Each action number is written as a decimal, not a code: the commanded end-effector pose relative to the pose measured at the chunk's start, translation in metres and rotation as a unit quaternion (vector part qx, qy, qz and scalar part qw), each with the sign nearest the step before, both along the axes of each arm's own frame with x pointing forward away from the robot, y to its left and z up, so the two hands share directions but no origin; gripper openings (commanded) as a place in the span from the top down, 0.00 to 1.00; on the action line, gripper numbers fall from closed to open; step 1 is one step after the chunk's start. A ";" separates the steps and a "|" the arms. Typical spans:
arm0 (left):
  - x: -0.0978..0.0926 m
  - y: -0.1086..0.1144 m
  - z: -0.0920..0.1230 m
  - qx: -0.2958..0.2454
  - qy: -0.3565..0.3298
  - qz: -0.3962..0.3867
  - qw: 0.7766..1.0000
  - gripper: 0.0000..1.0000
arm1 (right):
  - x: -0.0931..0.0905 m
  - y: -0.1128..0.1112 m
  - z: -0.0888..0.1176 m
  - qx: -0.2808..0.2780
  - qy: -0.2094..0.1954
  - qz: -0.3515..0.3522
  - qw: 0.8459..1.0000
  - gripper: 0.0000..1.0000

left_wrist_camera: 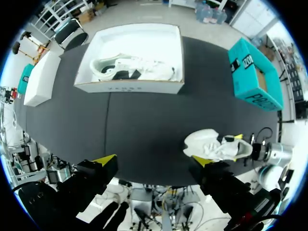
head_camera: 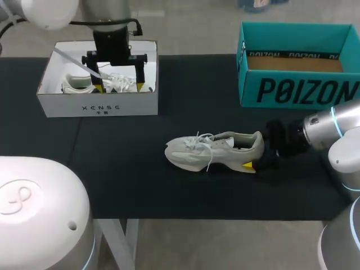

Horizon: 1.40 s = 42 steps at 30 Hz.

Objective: Take the shoe out of the shoebox, open the shoe tongue, remove and reinsert the insole, then place the shoe into the shoebox

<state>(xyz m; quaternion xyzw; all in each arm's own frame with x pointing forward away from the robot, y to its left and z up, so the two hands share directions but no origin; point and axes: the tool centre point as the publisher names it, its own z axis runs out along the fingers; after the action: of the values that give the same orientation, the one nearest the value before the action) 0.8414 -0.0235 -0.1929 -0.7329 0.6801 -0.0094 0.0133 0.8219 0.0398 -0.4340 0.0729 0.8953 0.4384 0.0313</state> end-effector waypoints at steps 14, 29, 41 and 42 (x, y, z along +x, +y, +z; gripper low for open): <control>-0.044 -0.111 -0.034 -0.028 0.018 -0.112 0.993 0.00 | -0.002 -0.002 -0.003 -0.002 0.000 0.000 1.000 1.00; -0.054 -0.191 -0.068 -0.027 0.020 -0.147 0.989 0.00 | -0.002 -0.002 -0.003 -0.002 0.000 0.000 1.000 1.00; -0.031 -0.229 -0.095 -0.018 -0.019 -0.175 0.984 0.00 | -0.002 -0.002 -0.003 -0.002 0.000 0.000 1.000 1.00; -0.030 -0.231 -0.097 -0.022 -0.020 -0.176 0.984 0.00 | -0.002 -0.002 -0.003 -0.002 0.000 0.000 1.000 1.00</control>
<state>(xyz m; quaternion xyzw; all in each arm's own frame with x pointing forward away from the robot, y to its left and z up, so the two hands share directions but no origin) 0.8078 -0.2424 -0.2806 -0.6014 0.7976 -0.0458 0.0084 0.8217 0.0397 -0.4340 0.0729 0.8953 0.4384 0.0312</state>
